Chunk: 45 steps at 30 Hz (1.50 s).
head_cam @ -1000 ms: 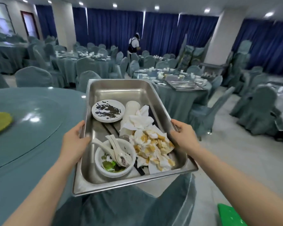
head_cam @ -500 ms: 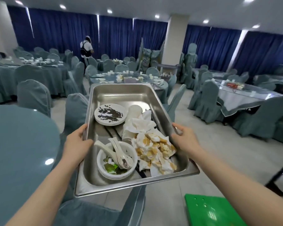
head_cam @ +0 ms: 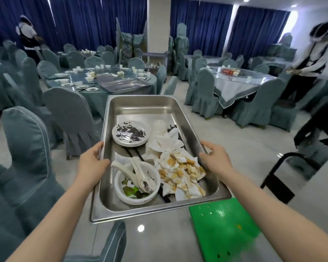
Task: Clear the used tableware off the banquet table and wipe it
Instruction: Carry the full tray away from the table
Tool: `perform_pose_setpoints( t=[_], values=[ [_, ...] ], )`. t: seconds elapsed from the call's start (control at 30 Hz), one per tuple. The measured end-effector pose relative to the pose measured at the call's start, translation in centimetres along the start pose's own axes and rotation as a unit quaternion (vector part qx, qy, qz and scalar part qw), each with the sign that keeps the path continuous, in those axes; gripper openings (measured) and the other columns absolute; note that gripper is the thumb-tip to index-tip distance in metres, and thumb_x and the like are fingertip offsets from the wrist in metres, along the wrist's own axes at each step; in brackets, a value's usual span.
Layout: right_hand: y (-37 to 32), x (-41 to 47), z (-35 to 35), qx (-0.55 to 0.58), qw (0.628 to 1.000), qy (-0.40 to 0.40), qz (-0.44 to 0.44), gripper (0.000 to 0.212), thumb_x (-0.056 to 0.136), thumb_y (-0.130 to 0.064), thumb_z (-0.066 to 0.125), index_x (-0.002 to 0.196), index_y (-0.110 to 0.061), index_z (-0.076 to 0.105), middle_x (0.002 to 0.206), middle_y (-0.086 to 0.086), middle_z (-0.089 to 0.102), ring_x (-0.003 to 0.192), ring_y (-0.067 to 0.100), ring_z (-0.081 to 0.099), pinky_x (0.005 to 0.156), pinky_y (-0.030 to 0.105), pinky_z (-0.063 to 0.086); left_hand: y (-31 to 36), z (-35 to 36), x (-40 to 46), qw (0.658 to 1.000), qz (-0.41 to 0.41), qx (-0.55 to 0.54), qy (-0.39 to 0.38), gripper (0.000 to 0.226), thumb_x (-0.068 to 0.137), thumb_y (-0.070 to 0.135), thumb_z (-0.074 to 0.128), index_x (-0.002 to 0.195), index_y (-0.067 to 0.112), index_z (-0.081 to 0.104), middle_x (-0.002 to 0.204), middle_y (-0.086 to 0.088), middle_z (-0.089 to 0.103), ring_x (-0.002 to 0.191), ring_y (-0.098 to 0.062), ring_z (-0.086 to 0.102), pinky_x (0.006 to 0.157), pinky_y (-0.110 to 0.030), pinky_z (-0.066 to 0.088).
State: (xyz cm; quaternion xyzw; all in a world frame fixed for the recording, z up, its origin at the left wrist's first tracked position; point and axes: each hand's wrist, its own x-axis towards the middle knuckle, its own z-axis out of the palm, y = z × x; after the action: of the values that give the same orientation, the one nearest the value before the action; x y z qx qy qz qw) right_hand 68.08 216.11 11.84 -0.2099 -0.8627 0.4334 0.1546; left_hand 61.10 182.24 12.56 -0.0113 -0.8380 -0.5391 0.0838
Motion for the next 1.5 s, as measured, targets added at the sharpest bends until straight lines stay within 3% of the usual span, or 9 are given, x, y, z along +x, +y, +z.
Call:
perform_pose_setpoints(
  t=[0.2, 0.43, 0.6, 0.8, 0.9, 1.13, 1.23, 1.33, 1.5],
  values=[
    [3.9, 10.1, -2.8, 0.0, 1.0, 0.03, 0.005, 0.05, 0.079, -0.02, 0.06, 0.124, -0.04, 0.058, 0.074, -0.018, 0.065, 0.064, -0.003, 0.061, 0.057, 0.017, 0.042, 2.0, 9.6, 7.0, 1.0, 0.008, 0.018, -0.005, 0.07, 0.077, -0.006, 0.06, 0.141, 0.02, 0.047, 0.134, 0.0, 0.057, 0.079, 0.004, 0.054, 0.064, -0.006, 0.037],
    [7.2, 20.6, -3.7, 0.015, 0.999, 0.037, 0.009, 0.052, 0.077, -0.022, 0.059, 0.124, -0.041, 0.058, 0.053, -0.025, 0.046, 0.05, -0.002, 0.048, 0.056, 0.019, 0.039, 2.6, 17.8, 14.5, 1.0, 0.002, 0.015, -0.009, 0.072, 0.076, -0.003, 0.061, 0.141, 0.026, 0.046, 0.134, 0.002, 0.057, 0.08, 0.002, 0.058, 0.072, -0.026, 0.051],
    [8.4, 27.9, -2.9, 0.028, 0.999, 0.024, 0.029, 0.053, 0.077, -0.022, 0.058, 0.125, -0.043, 0.055, 0.064, -0.018, 0.065, 0.058, 0.001, 0.06, 0.066, 0.023, 0.049, 3.0, 22.2, 20.7, 1.0, 0.008, 0.021, -0.014, 0.071, 0.076, -0.004, 0.06, 0.14, 0.024, 0.048, 0.135, 0.0, 0.057, 0.088, -0.011, 0.064, 0.068, -0.024, 0.05],
    [8.1, 39.9, -0.1, 0.018, 0.999, 0.031, 0.036, 0.055, 0.077, -0.017, 0.057, 0.128, -0.035, 0.056, 0.079, -0.011, 0.063, 0.073, 0.012, 0.06, 0.085, 0.033, 0.052, 3.4, 28.1, 33.3, 0.999, 0.011, 0.018, -0.024, 0.07, 0.075, 0.001, 0.059, 0.139, 0.026, 0.049, 0.095, 0.007, 0.068, 0.054, -0.001, 0.049, 0.055, -0.022, 0.042],
    [7.7, 46.3, 0.9, 0.015, 0.998, 0.043, 0.041, 0.053, 0.079, -0.016, 0.058, 0.129, -0.034, 0.057, 0.093, -0.008, 0.065, 0.083, 0.013, 0.061, 0.088, 0.033, 0.051, 4.5, 30.9, 40.2, 0.999, 0.022, 0.009, -0.045, 0.072, 0.075, -0.001, 0.059, 0.14, 0.026, 0.047, 0.131, -0.001, 0.06, 0.09, -0.012, 0.063, 0.064, -0.018, 0.044],
    [8.6, 60.8, 0.6, 0.009, 0.995, 0.082, 0.058, 0.052, 0.077, -0.019, 0.06, 0.126, -0.036, 0.058, 0.09, -0.005, 0.071, 0.076, 0.012, 0.062, 0.072, 0.026, 0.046, 8.1, 39.6, 53.8, 0.996, 0.024, -0.013, -0.082, 0.073, 0.074, -0.007, 0.058, 0.14, 0.022, 0.047, 0.141, 0.003, 0.052, 0.123, -0.013, 0.051, 0.093, -0.026, 0.043],
    [10.2, 67.5, 0.2, -0.004, 0.995, 0.084, 0.062, 0.051, 0.076, -0.018, 0.061, 0.125, -0.033, 0.061, 0.094, -0.003, 0.068, 0.08, 0.016, 0.06, 0.074, 0.026, 0.044, 9.3, 44.8, 59.1, 0.995, 0.022, -0.025, -0.092, 0.071, 0.074, -0.006, 0.057, 0.139, 0.019, 0.049, 0.134, 0.001, 0.058, 0.108, -0.014, 0.062, 0.083, -0.024, 0.05],
    [12.4, 75.3, -0.4, -0.011, 0.994, 0.09, 0.067, 0.051, 0.075, -0.019, 0.064, 0.124, -0.034, 0.062, 0.093, -0.001, 0.068, 0.083, 0.017, 0.059, 0.075, 0.026, 0.042, 10.4, 50.7, 64.5, 0.994, 0.005, -0.039, -0.105, 0.071, 0.074, -0.004, 0.058, 0.139, 0.023, 0.05, 0.125, 0.002, 0.062, 0.068, 0.0, 0.064, 0.053, -0.013, 0.048],
    [14.4, 91.1, -3.1, -0.035, 0.994, 0.085, 0.064, 0.05, 0.077, -0.021, 0.062, 0.125, -0.035, 0.061, 0.074, -0.003, 0.062, 0.069, 0.016, 0.054, 0.068, 0.027, 0.04, 14.3, 61.4, 75.2, 0.993, -0.001, -0.05, -0.104, 0.07, 0.073, -0.004, 0.058, 0.135, 0.027, 0.053, 0.097, 0.013, 0.066, 0.049, 0.001, 0.057, 0.043, -0.011, 0.04]
  ],
)
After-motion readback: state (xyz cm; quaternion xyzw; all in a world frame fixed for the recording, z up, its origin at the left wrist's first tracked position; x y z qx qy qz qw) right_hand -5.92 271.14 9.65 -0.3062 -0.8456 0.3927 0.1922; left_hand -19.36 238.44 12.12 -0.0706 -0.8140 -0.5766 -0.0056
